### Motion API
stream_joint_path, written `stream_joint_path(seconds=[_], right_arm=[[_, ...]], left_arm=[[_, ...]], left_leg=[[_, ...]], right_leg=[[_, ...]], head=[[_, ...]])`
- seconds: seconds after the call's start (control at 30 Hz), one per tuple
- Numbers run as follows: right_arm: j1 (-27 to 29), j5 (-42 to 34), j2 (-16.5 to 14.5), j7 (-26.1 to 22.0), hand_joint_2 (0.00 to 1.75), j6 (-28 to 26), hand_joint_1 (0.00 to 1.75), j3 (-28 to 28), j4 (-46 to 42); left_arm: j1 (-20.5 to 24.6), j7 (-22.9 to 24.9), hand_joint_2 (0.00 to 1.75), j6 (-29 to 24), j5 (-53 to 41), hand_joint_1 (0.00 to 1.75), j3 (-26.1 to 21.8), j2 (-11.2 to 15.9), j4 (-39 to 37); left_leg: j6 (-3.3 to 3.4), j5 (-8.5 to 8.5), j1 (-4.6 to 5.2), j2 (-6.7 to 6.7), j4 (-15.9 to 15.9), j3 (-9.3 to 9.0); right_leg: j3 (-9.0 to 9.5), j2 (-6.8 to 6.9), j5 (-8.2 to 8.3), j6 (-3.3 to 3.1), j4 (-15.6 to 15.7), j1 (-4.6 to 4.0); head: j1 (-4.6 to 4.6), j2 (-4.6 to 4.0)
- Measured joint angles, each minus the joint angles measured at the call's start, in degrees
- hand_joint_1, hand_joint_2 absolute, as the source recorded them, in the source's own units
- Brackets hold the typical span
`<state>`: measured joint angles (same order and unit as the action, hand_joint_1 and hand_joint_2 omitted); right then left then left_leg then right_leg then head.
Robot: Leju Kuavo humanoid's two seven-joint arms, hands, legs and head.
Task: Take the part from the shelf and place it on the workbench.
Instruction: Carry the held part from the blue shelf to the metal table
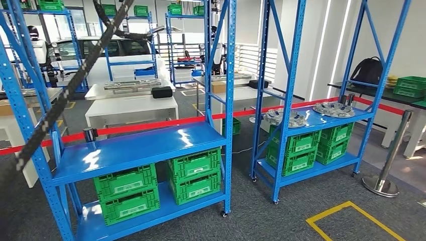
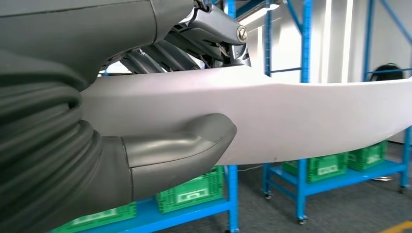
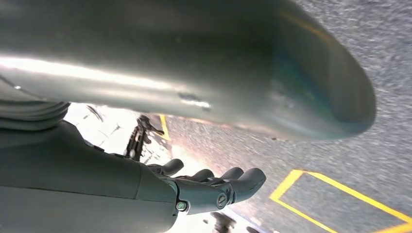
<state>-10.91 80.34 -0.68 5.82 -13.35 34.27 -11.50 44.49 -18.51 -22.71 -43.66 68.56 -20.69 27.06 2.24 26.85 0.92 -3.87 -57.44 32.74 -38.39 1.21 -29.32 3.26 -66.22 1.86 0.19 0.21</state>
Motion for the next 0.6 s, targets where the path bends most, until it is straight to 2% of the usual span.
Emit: stream_joint_path(seconds=[0.03,0.07,0.1,0.17,0.2,0.27,0.33,0.37,0.4,0.47,0.57,0.6], right_arm=[[-0.07,0.02,-0.01,0.03,0.0,0.0,0.0,0.0,0.01],[-0.15,0.03,0.02,0.07,0.0,0.0,0.0,0.0,-0.02],[-0.21,0.03,0.02,0.11,0.0,-0.02,0.0,0.0,-0.04],[-0.16,0.03,0.05,0.16,0.0,-0.04,0.0,0.0,-0.09],[-0.08,0.03,0.04,0.16,0.0,-0.05,0.0,0.0,-0.09],[-0.04,0.0,0.04,0.15,0.0,-0.07,0.0,0.0,-0.09],[-0.15,-0.03,0.04,0.15,0.0,-0.1,0.0,0.0,-0.09],[-0.17,-0.06,0.04,0.15,0.0,-0.11,0.0,0.0,-0.09],[-0.13,-0.1,0.04,0.15,0.0,-0.11,0.0,0.0,-0.09],[-0.01,-0.18,0.04,0.16,0.0,-0.11,0.0,0.0,-0.09],[0.02,-0.23,0.04,0.16,0.0,-0.11,0.0,0.0,-0.09],[0.01,-0.31,0.01,0.16,0.0,-0.11,0.0,0.0,-0.09]], left_arm=[[0.01,0.0,1.75,0.0,-0.09,1.75,-0.08,-0.01,-0.01],[0.01,0.0,1.75,0.0,-0.19,1.75,-0.21,-0.01,0.0],[0.02,-0.01,1.75,0.0,-0.27,1.75,-0.34,-0.01,0.02],[0.05,-0.02,1.75,0.01,-0.33,1.75,-0.55,-0.01,0.06],[0.06,-0.02,1.75,0.01,-0.36,1.75,-0.58,-0.01,0.09],[0.08,-0.02,1.75,0.01,-0.43,1.75,-0.66,0.03,0.11],[0.0,-0.02,1.75,0.02,-0.48,1.75,-0.81,0.15,0.07],[-0.11,-0.04,1.75,0.04,-0.5,1.75,-0.89,0.21,0.04],[-0.24,-0.08,1.75,0.08,-0.52,1.75,-0.93,0.27,0.01],[-0.42,-0.16,1.75,0.14,-0.58,1.75,-0.97,0.31,-0.01],[-0.45,-0.17,1.75,0.17,-0.66,1.75,-0.98,0.32,-0.01],[-0.42,-0.22,1.75,0.17,-0.72,1.75,-1.03,0.3,0.02]], left_leg=[[-0.34,0.42,0.11,-0.6,-0.73,0.31],[-0.67,0.84,0.24,-1.08,-1.37,0.58],[-0.97,1.18,0.41,-1.5,-1.83,0.69],[-1.32,1.51,0.58,-2.39,-2.09,0.64],[-1.58,1.75,0.48,-2.22,-2.31,0.63],[-2.35,3.87,0.17,0.15,-4.95,1.65],[-2.97,7.89,-0.14,2.86,-11.63,4.38],[-3.05,9.48,-0.23,3.28,-15.24,5.9],[-2.99,10.21,-0.27,3.44,-17.64,6.9],[-2.72,9.61,-0.28,3.6,-18.42,7.08],[-2.51,8.43,-0.27,3.73,-16.84,6.23],[-1.99,6.94,-0.21,5.02,-13.09,4.37]], right_leg=[[1.85,1.15,1.11,-0.02,3.33,-0.04],[2.99,1.95,1.67,-0.35,5.4,-0.09],[3.31,2.39,1.71,-0.81,6.16,-0.19],[2.97,1.51,1.91,-1.83,5.8,-0.22],[2.85,0.97,2.05,-2.18,5.85,-0.15],[2.64,-0.1,2.47,-2.86,6.0,0.12],[2.27,-1.23,2.82,-3.29,6.05,0.23],[2.05,-1.88,2.98,-3.37,6.05,0.21],[1.83,-2.6,3.13,-3.36,6.04,0.19],[1.58,-3.73,3.37,-3.27,6.03,0.15],[1.51,-4.25,3.47,-3.22,6.03,0.12],[1.47,-4.79,3.6,-3.1,6.05,0.17]], head=[[0.0,-0.01],[-0.02,-0.01],[-0.05,-0.01],[-0.17,-0.01],[-0.21,-0.01],[-0.32,-0.01],[-0.45,-0.01],[-0.48,-0.01],[-0.5,-0.01],[-0.51,-0.01],[-0.52,-0.01],[-0.52,-0.01]])
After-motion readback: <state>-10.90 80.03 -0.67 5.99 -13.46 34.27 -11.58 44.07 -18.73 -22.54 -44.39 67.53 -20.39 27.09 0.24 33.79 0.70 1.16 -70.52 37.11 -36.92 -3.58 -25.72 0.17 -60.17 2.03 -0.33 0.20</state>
